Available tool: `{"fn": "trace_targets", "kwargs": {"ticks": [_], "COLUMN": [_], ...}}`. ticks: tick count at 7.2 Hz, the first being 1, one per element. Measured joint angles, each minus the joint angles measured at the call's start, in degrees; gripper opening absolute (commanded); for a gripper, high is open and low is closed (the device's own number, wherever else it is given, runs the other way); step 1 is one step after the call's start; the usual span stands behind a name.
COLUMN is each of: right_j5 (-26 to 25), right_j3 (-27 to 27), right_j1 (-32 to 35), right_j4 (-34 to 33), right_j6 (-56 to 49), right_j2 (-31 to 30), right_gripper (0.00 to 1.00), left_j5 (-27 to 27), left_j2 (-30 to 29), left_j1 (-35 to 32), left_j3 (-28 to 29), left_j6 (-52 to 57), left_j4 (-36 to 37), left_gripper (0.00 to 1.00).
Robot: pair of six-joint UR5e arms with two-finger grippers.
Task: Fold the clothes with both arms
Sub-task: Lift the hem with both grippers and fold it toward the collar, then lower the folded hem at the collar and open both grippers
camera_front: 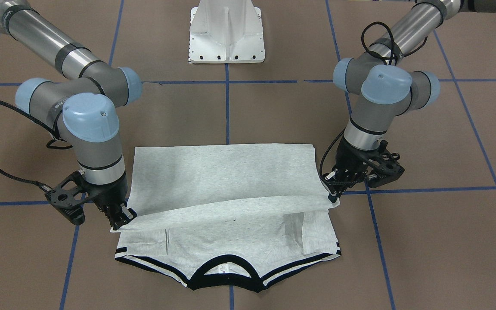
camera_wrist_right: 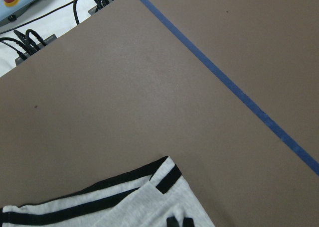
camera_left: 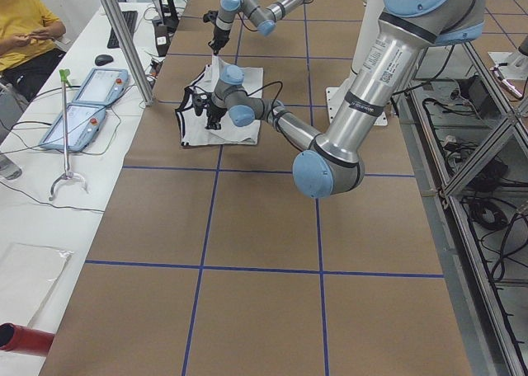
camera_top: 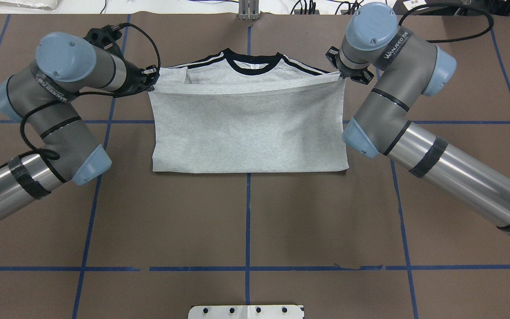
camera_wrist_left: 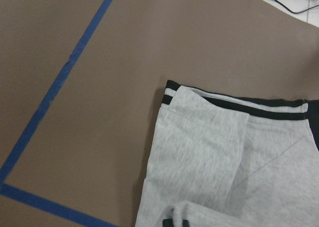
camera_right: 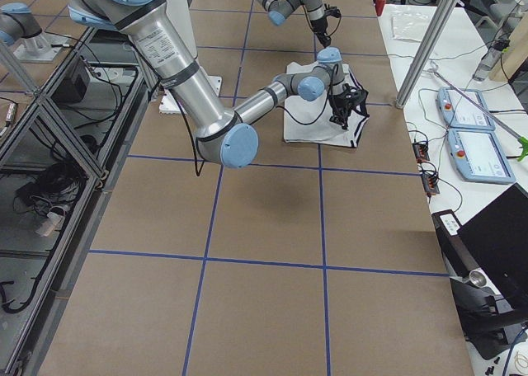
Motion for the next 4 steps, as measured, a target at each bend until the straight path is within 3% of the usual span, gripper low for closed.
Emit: {"fn": "trace_targets", "kwargs": {"ticks": [4], "right_j5": [-0.14], "right_j3": [-10.71], "right_j1": [0.52], "right_j4": [6.34], "right_j6": [-0.62], "right_j2": [4.39], "right_gripper": [0.00], "left_j5": [3.87], "left_j2": [-6.21], "left_j1": [-0.64], "left_j3": [14.50], "left_j6": [1.15], "left_j4": [-9.33], "left_gripper": [0.00]}}
